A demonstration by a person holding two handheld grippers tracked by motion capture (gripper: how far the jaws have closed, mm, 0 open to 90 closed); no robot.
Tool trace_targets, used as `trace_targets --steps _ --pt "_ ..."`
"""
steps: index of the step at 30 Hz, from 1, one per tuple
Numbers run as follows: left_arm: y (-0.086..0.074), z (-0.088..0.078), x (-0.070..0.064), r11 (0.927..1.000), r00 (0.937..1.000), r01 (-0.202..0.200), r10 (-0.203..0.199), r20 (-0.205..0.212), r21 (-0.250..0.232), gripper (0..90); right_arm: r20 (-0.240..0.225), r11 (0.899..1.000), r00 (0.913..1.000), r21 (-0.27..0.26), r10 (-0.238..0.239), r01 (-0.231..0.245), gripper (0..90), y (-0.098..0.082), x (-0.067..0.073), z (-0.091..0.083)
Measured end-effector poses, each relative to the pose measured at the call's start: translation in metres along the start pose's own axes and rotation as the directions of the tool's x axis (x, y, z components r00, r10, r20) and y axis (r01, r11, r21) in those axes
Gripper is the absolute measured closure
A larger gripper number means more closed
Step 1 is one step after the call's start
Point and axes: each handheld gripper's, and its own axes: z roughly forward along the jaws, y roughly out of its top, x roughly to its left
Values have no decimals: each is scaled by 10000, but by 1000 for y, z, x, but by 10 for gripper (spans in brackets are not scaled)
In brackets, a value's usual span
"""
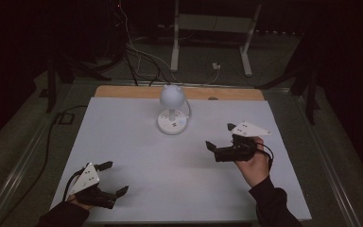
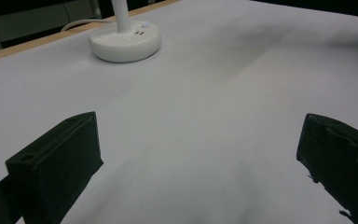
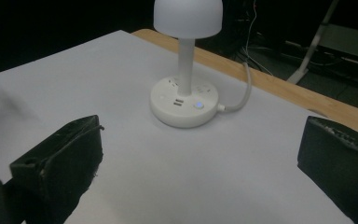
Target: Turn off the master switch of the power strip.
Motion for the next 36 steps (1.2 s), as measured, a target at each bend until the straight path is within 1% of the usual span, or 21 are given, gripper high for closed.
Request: trace_targets --steps 4,8,10,15,21,28,36 --pt "0 0 0 10000 10000 33 -33 24 -11 2 -8 9999 9999 -76 -104 104 0 5 2 6" --pt "0 0 0 10000 10000 53 -53 45 -3 2 -117 9999 9999 -79 -96 95 0 9 2 12" --pt "0 0 0 10000 10000 78 -78 53 -18 3 -289 9999 9996 -158 -70 65 0 12 2 19" --pt "0 0 0 10000 9999 89 -89 73 -3 3 -311 9998 9994 -120 -177 174 0 16 4 29" --pt "0 0 0 10000 9999 88 -88 115 -33 3 -481 9999 9988 -69 -133 130 0 22 5 41" --pt "0 0 0 10000 9998 76 -75 168 -25 3 -789 10000 9969 -71 -73 68 0 27 8 56" --pt "0 0 0 10000 9998 55 -55 178 -21 3 -1039 10000 9946 60 4 2 0 29 9 75"
